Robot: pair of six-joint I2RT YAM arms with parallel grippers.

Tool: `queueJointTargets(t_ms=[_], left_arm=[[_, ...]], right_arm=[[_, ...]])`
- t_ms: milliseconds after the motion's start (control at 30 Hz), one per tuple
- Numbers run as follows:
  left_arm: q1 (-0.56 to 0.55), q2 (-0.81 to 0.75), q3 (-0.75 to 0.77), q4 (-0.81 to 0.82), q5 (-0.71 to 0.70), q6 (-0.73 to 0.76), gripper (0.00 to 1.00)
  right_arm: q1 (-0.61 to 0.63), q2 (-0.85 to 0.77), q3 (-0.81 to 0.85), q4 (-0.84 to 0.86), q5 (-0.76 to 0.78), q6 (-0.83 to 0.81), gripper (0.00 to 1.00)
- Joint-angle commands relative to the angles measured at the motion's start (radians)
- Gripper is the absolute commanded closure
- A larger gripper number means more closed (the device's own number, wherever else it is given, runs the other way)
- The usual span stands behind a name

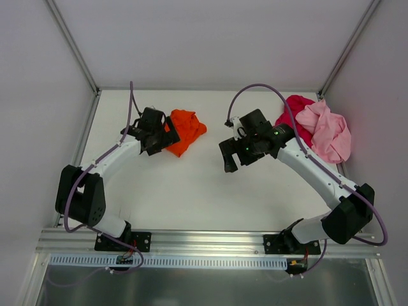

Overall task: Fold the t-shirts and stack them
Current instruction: Fold the long partially folded tshirt into a neat square

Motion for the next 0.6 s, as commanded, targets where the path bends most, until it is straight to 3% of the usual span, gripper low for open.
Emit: queueJointTargets(t_ms=[0, 567], left_arm=[[0.009, -0.055, -0.056, 0.086, -0.027, -0.047, 0.08], [0.01, 0.061, -0.249, 0.367, -0.007, -0.078, 0.09]], right_arm=[[0.005, -0.018, 0.019, 0.009, -0.029, -0.011, 0.0], [0.005, -0.025, 0.039, -0.08, -0.003, -0.032, 0.0]])
